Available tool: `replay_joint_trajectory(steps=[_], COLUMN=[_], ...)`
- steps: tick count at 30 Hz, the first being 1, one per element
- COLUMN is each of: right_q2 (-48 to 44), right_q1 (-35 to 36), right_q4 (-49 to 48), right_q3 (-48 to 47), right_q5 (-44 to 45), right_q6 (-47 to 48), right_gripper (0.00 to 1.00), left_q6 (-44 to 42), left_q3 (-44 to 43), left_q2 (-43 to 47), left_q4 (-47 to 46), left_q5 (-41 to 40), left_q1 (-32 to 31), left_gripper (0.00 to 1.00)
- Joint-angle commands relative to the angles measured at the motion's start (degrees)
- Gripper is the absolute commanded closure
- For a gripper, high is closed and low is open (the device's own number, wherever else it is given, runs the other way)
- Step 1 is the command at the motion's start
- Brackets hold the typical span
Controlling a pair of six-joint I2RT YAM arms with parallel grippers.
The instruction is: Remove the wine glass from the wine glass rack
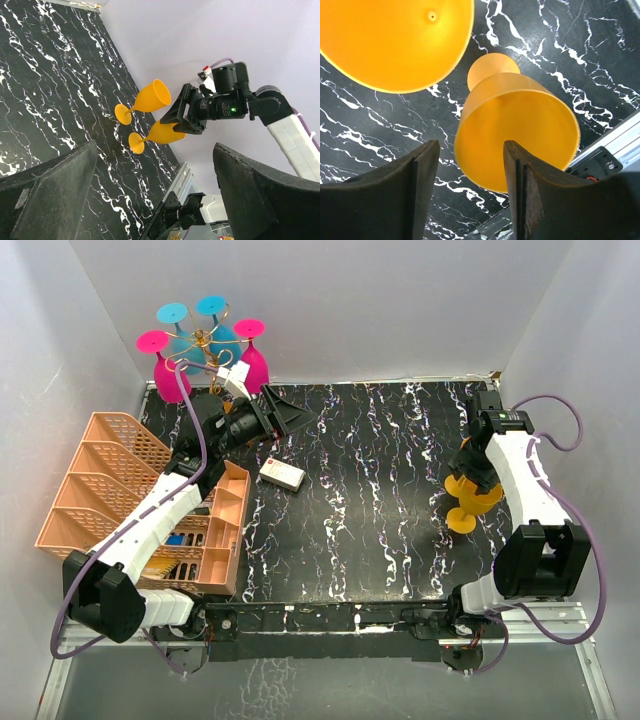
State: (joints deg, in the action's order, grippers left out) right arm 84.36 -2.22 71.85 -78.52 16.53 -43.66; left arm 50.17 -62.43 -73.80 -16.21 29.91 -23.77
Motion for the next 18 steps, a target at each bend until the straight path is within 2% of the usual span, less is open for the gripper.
replay_joint_trajectory(steps=[1, 3, 5, 6, 10, 12, 16, 18], right_q2=[-5.17, -7.89, -11.54, -13.34, -18.34, -20.53, -26.85, -30.11], right_q1=[-0.33, -0.33, -0.29, -0.2, 1.77, 4.55, 6.46, 6.57], right_q4=[-1.37, -2.84, -6.29, -7.54, -12.53, -16.76, -27.59, -31.84], right_q3=[-3.42, -4.66, -5.19, -5.49, -5.05, -2.73, 6.16, 9.75], right_q5=[6.03, 7.45, 7.45, 7.38, 1.5, -6.5, -30.26, -35.92], right_q6=[0.37, 3.12, 7.54, 8.91, 15.4, 19.49, 28.94, 30.56], right_gripper=[0.38, 0.26, 0.1, 0.07, 0.03, 0.01, 0.01, 0.01], left_q6=[-2.75, -4.41, -6.27, -7.14, -8.66, -9.71, -12.58, -14.21], left_q3=[-3.41, -4.52, -5.76, -6.2, -6.67, -7.17, -9.03, -10.31], left_q2=[1.63, 1.76, 1.94, 2.05, 3.09, 3.69, 4.51, 4.79], left_q4=[1.71, 4.13, 6.48, 7.34, 9.01, 10.41, 14.28, 16.52], left_q5=[-0.83, -1.41, -2.13, -2.49, -4.02, -5.23, -7.94, -9.97], left_q1=[-0.38, -0.47, -0.62, -0.66, -0.66, -0.67, -0.66, -0.61], left_gripper=[0.03, 0.03, 0.03, 0.03, 0.03, 0.03, 0.03, 0.03])
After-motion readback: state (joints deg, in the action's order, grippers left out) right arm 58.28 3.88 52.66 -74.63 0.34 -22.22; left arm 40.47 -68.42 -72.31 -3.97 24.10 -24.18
